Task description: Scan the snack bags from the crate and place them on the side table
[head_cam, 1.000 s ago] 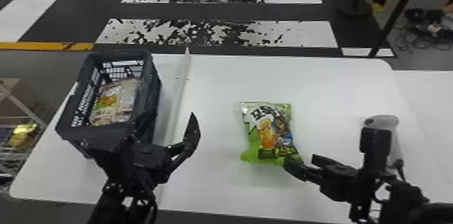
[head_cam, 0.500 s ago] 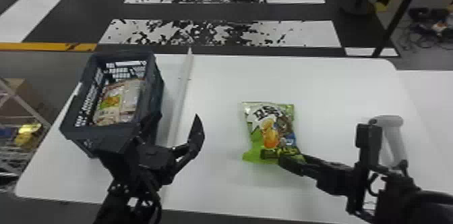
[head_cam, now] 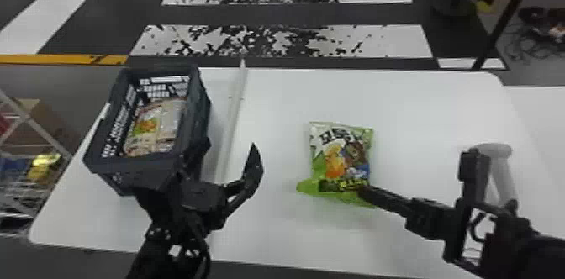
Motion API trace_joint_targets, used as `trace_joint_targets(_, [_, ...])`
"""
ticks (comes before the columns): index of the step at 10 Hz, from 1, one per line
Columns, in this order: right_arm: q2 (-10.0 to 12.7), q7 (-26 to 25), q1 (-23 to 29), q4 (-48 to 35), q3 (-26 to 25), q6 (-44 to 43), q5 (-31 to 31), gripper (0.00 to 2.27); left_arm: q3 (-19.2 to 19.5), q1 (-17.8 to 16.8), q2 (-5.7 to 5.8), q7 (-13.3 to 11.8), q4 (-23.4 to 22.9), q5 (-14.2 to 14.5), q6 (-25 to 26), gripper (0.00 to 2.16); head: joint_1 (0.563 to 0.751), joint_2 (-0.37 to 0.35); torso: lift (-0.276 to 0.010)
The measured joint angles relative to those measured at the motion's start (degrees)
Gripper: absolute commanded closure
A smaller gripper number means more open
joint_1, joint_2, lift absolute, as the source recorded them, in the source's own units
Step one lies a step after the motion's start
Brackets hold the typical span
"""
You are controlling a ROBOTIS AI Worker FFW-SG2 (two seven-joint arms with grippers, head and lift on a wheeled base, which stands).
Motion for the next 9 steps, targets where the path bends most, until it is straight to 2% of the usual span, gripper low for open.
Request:
trace_joint_targets(3, [0.0,0.38,0.17,-0.94,-1.63,1.32,-2.02,2.26,-0.04,-0.12,0.0,0.0,0.27,0.19,-0.15,0.08,0.695,0.077,-0.081])
trace_joint_targets(5, [0.0,-1.16,1.59,-7.66,-4.71,3.05,-2.02,2.26,-0.04,-0.1,0.0,0.07,0.2,0.26,-0.34,0.08,0.695,0.058,-0.081])
trace_joint_targets(7, [-0.09,-5.27,4.1,-18.21,-5.52,3.3,5.99,2.26,-0.23,-0.17,0.0,0.04,0.12,0.26,-0.32,0.08,0.695,0.011,-0.081])
trace_joint_targets(9, [-0.85,-8.67,6.34,-25.78,-1.53,2.64,19.58,2.26,-0.42,-0.39,0.0,0.01,0.25,0.26,-0.18,0.08,0.695,-0.021,-0.081])
